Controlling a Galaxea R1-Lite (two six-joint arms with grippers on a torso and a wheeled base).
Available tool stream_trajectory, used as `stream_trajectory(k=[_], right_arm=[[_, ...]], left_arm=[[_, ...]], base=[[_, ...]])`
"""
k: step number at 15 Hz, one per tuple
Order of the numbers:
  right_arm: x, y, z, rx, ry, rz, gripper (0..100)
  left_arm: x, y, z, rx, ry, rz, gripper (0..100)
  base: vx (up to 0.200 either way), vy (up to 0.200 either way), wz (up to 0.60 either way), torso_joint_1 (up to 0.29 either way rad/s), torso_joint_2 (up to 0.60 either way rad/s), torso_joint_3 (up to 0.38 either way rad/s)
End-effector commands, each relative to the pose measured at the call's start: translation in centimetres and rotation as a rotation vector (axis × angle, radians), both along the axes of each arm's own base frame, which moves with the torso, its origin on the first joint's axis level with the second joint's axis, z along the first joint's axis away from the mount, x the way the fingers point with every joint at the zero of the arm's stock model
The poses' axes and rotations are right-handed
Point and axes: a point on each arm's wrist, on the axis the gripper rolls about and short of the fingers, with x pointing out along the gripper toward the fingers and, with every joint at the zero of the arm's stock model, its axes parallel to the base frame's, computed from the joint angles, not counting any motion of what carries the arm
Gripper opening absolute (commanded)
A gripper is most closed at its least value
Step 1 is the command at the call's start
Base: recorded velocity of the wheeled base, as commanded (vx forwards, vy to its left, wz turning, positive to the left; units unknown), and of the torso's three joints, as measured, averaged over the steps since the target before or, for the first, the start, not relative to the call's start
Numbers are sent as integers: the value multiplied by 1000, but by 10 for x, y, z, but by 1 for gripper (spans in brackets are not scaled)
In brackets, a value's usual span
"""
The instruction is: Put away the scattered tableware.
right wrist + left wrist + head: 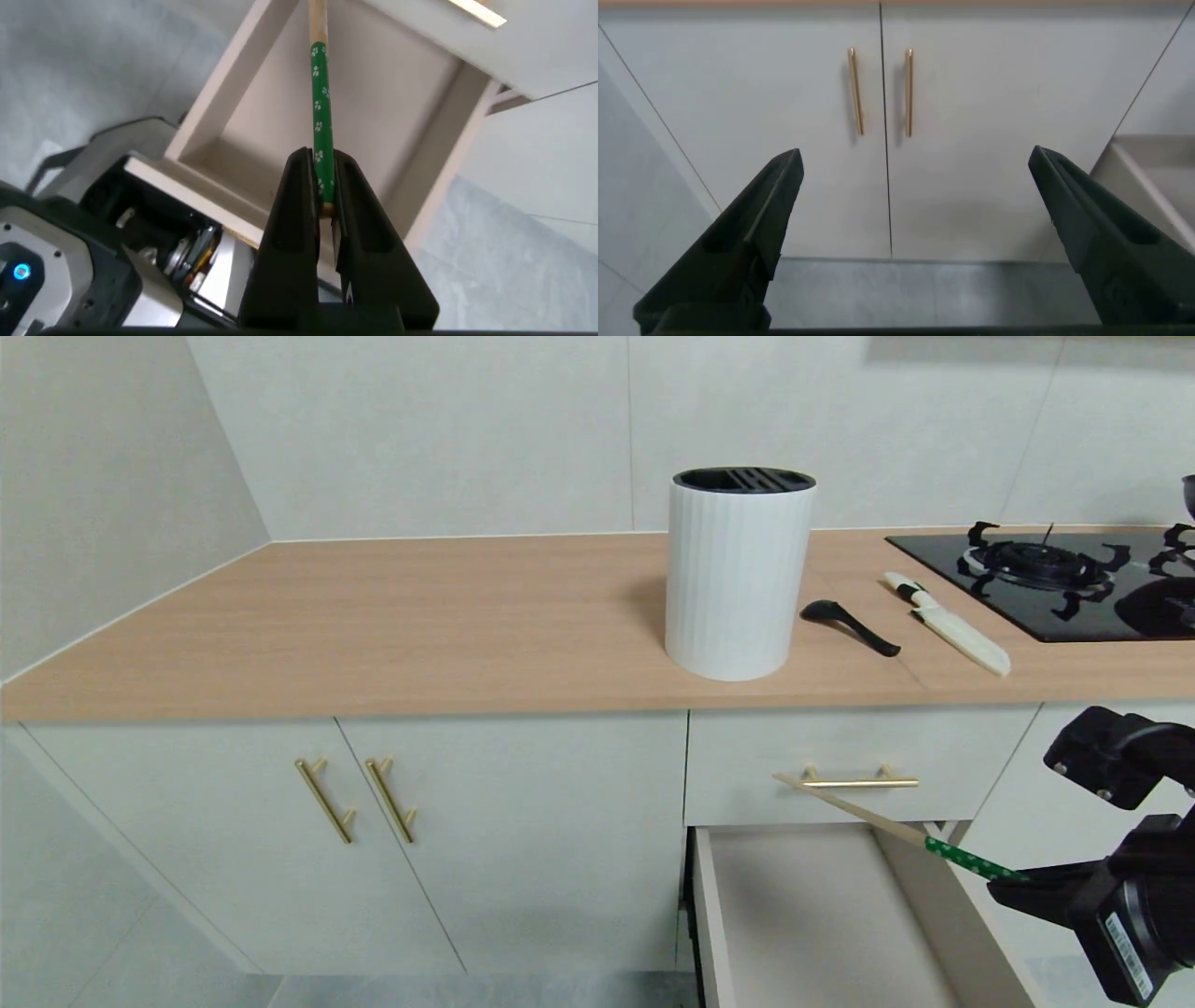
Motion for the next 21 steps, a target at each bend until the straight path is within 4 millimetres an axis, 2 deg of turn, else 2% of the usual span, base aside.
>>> stream_trajectory(k=[1,12,18,21], right_arm=[[2,1,-3,-8,12,0,0],[6,3,-6,-19,23,-8,0],[12,6,-10,-34,45,-11,0],[27,15,-27,-82,119,-17,0]], left_arm=[[0,0,0,-1,0,1,100],[0,0,0,-1,0,1,100],[0,0,0,-1,0,1,100],[0,0,0,-1,0,1,100]], base=[[0,0,0,-193,481,281],[0,0,0,-143,442,295],[0,0,0,-13,53,35],[0,0,0,0,0,0]])
